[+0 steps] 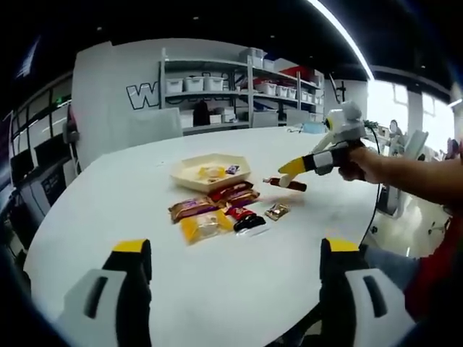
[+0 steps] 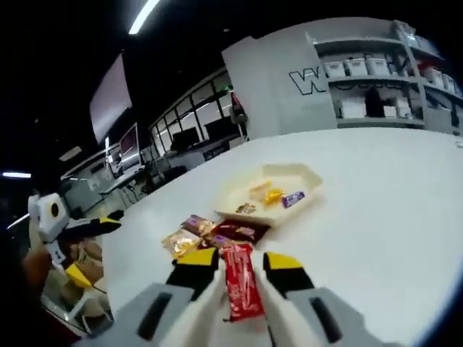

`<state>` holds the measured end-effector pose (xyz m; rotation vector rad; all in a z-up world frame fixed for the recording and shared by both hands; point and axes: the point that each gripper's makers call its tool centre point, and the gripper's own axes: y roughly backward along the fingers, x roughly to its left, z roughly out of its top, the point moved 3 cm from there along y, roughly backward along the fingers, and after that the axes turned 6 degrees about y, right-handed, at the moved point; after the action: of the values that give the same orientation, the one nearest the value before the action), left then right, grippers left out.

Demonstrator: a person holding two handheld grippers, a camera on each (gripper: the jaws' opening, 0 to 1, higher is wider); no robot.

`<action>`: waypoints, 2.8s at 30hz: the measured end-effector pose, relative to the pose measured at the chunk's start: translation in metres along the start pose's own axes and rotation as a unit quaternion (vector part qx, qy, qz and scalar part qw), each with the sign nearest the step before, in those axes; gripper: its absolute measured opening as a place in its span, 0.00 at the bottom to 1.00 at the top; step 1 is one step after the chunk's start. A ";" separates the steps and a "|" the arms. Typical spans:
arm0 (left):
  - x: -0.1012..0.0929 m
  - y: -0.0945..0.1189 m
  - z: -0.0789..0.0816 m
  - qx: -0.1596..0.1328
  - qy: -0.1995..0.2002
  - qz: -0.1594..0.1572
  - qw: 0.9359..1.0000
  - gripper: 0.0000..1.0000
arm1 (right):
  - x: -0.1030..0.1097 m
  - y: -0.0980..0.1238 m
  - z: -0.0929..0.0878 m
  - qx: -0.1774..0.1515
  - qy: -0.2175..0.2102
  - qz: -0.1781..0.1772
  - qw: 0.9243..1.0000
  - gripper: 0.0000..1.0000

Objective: Place the target food into the container with the food tongs after gripping and lifting it, then release it inside without dropping or visibly crushing the food.

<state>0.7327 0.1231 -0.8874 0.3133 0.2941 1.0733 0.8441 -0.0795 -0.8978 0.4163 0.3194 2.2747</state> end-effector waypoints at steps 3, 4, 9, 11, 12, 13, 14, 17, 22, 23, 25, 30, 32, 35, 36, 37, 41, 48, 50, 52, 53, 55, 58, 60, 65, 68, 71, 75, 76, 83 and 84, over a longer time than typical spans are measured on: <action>0.001 0.001 0.000 -0.001 0.003 0.001 1.000 0.95 | 0.001 -0.001 0.001 0.000 0.001 0.002 1.000 0.18; 0.001 0.001 -0.001 -0.001 0.004 0.002 1.000 0.95 | 0.002 -0.002 0.001 0.000 0.002 0.002 1.000 0.18; 0.003 0.002 -0.002 0.002 0.007 0.003 1.000 0.96 | 0.005 -0.004 0.009 -0.007 0.002 0.006 1.000 0.18; 0.004 0.002 -0.003 0.003 0.010 0.004 1.000 0.97 | 0.005 -0.005 0.011 -0.007 0.004 0.007 1.000 0.18; 0.004 0.002 -0.002 0.002 0.012 0.005 1.000 0.97 | 0.005 -0.005 0.014 -0.010 0.005 0.007 1.000 0.18; 0.005 0.002 -0.002 0.001 0.014 0.004 1.000 0.98 | 0.006 -0.005 0.015 -0.011 0.005 0.007 1.000 0.18; 0.005 0.002 -0.002 0.000 0.014 0.004 1.000 0.98 | 0.006 -0.005 0.016 -0.012 0.006 0.007 1.000 0.18; 0.005 0.002 -0.001 0.000 0.014 0.005 1.000 0.98 | 0.006 -0.006 0.021 -0.015 0.009 0.007 1.000 0.18; 0.003 0.002 -0.001 -0.001 0.015 0.001 1.000 0.99 | 0.004 -0.006 0.030 -0.023 0.014 0.003 1.000 0.18; 0.003 0.002 -0.001 0.000 0.015 0.001 1.000 0.99 | 0.004 -0.007 0.032 -0.024 0.015 0.002 1.000 0.18; 0.002 0.001 -0.002 0.001 0.015 0.002 1.000 0.99 | 0.002 -0.007 0.036 -0.026 0.018 0.000 1.000 0.18; 0.002 0.002 -0.002 0.001 0.020 0.002 1.000 0.99 | 0.000 -0.008 0.046 -0.032 0.025 -0.003 0.999 0.18; 0.003 0.002 -0.002 0.000 0.021 0.002 1.000 0.99 | -0.001 -0.009 0.050 -0.033 0.027 -0.005 0.999 0.18; 0.002 0.002 -0.002 0.001 0.018 0.003 1.000 0.99 | -0.005 -0.011 0.057 -0.038 0.026 -0.007 0.999 0.18; 0.002 0.003 -0.002 0.001 0.018 0.002 1.000 0.99 | -0.005 -0.011 0.059 -0.041 0.026 -0.009 0.999 0.18; 0.002 0.003 -0.001 0.000 0.018 0.002 1.000 0.99 | -0.006 -0.013 0.062 -0.041 0.032 -0.011 0.999 0.18; 0.005 0.003 -0.003 0.004 0.025 0.006 1.000 0.99 | -0.005 -0.017 0.068 -0.043 0.046 -0.011 0.998 0.18; 0.009 0.006 -0.001 0.003 0.023 0.011 1.000 0.99 | -0.005 -0.029 0.079 -0.040 0.068 -0.007 0.997 0.18; 0.012 0.007 -0.001 0.003 0.025 0.019 0.999 0.99 | -0.004 -0.031 0.082 -0.040 0.071 -0.006 0.997 0.18; 0.015 0.007 -0.001 0.002 0.030 0.020 0.999 0.99 | -0.002 -0.031 0.083 -0.042 0.073 -0.005 0.996 0.18; 0.015 0.008 -0.001 0.001 0.031 0.021 0.999 0.99 | -0.002 -0.031 0.084 -0.042 0.073 -0.004 0.996 0.18; 0.015 0.008 -0.001 0.003 0.029 0.021 0.999 0.99 | -0.003 -0.033 0.085 -0.043 0.075 -0.003 0.996 0.18; 0.015 0.007 0.000 0.003 0.028 0.020 0.999 0.99 | -0.003 -0.035 0.087 -0.042 0.077 -0.002 0.996 0.18; 0.015 0.007 0.001 0.001 0.030 0.019 0.999 0.99 | -0.003 -0.037 0.088 -0.042 0.078 -0.001 0.996 0.18; 0.013 0.006 0.002 0.001 0.026 0.017 1.000 0.99 | -0.007 -0.043 0.088 -0.039 0.081 0.000 0.996 0.18; 0.012 0.006 0.002 0.000 0.026 0.016 1.000 0.99 | -0.010 -0.047 0.089 -0.037 0.082 0.000 0.996 0.18; 0.013 0.006 0.003 0.000 0.025 0.018 1.000 0.99 | -0.010 -0.049 0.092 -0.037 0.084 0.000 0.996 0.18; 0.014 0.007 0.004 -0.002 0.026 0.019 0.999 0.99 | -0.008 -0.053 0.098 -0.040 0.091 0.002 0.995 0.19; 0.014 0.007 0.004 -0.002 0.025 0.020 0.999 0.99 | -0.009 -0.054 0.100 -0.040 0.092 0.002 0.995 0.19; 0.015 0.009 0.008 -0.005 0.025 0.024 0.999 0.99 | -0.007 -0.061 0.107 -0.043 0.102 0.004 0.994 0.19; 0.016 0.009 0.008 -0.005 0.025 0.024 0.999 0.99 | -0.007 -0.063 0.108 -0.043 0.105 0.006 0.993 0.19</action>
<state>0.7356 0.1403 -0.8777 0.2868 0.3270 1.1310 0.9328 -0.0329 -0.8226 0.1334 0.3238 2.3383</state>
